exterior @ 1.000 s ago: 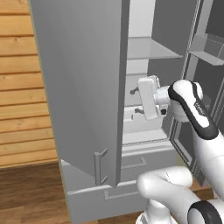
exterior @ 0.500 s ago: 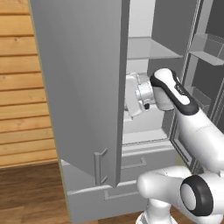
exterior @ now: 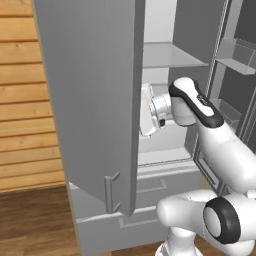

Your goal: Take the strawberry from the fridge and place it on top of the pancake, located on the dining counter.

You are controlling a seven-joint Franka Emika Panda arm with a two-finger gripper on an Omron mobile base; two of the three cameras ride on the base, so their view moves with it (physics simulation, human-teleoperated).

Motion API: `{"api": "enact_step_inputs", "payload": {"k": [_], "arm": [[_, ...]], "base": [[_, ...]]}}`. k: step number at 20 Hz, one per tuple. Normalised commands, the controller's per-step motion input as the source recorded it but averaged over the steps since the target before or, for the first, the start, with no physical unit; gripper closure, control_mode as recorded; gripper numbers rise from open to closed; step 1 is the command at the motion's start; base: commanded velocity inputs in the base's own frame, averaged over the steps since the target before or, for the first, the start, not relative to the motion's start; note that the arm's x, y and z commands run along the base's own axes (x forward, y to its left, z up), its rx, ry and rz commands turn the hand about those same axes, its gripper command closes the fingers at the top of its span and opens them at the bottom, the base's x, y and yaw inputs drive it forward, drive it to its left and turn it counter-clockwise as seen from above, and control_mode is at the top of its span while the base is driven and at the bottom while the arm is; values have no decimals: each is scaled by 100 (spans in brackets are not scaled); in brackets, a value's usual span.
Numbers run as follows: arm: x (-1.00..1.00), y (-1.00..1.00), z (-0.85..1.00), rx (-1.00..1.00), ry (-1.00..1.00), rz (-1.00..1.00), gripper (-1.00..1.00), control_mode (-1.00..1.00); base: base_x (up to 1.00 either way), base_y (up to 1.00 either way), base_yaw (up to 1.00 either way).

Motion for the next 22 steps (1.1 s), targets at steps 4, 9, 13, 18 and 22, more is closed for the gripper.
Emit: {"api": "enact_step_inputs", "payload": {"k": [4, 9, 13, 18, 22], "arm": [[-34, 62, 0, 11, 19, 2, -100, -100], [-29, 66, 0, 7, 21, 0, -100, -100], [-20, 79, 0, -4, 11, 0, -100, -100], [-2, 88, 1, -11, 5, 0, -100, -100], [0, 82, 0, -9, 8, 0, -100, -100]], "base": [[0, 0, 0], [0, 0, 0], [0, 0, 0], [0, 0, 0], [0, 0, 0]]}}
